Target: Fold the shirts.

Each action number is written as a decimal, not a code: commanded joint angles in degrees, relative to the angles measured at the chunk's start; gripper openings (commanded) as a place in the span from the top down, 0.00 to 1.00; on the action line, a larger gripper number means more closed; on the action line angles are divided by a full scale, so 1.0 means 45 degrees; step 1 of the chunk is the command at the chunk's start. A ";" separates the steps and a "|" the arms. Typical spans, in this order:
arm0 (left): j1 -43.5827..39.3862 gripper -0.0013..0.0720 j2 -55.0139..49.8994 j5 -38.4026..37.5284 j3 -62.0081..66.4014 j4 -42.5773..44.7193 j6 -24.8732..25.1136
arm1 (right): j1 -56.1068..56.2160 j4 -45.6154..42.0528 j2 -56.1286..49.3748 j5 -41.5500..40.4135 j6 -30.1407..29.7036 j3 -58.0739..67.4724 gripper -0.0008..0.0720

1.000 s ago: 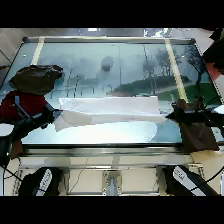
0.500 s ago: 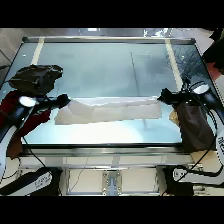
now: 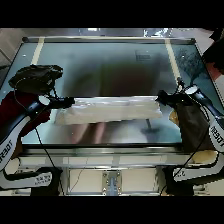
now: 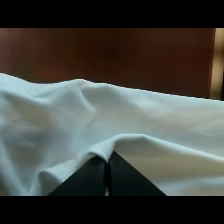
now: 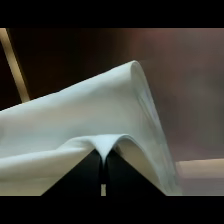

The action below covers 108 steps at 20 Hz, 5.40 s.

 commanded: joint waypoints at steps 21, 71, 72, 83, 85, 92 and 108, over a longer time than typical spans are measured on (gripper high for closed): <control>-0.3750 0.32 0.2035 -0.1574 0.4532 0.2132 0.0170 | -0.1205 -0.3361 -0.0743 0.5377 -0.0272 0.5251 0.45; -0.5090 0.96 0.0389 -0.4697 0.5935 0.3900 -0.0379 | 0.6227 0.2652 0.0471 0.6081 0.0044 0.7053 0.97; -0.4303 0.96 0.1112 -0.5003 0.5931 0.4575 -0.0384 | 0.7111 0.2633 0.0257 0.5173 0.0049 0.7053 0.97; 0.1185 0.96 0.4027 -0.7912 0.5926 0.5236 -0.0661 | 1.2390 0.2667 -0.2827 -0.2157 0.0719 0.7174 0.06; 0.1156 0.96 0.4027 -0.7912 0.5921 0.5168 -0.0661 | 1.1477 0.1219 -0.2584 -0.0058 0.0724 0.7582 0.06; 0.1156 0.96 0.4022 -0.7902 0.5911 0.4430 -0.0661 | 0.6266 -0.4779 -0.2152 0.7499 0.1409 0.7368 0.06; 0.1156 0.96 0.2550 -0.8199 0.5887 0.3458 -0.0709 | 0.6581 0.7388 -0.4541 0.2778 -0.3444 0.2521 0.06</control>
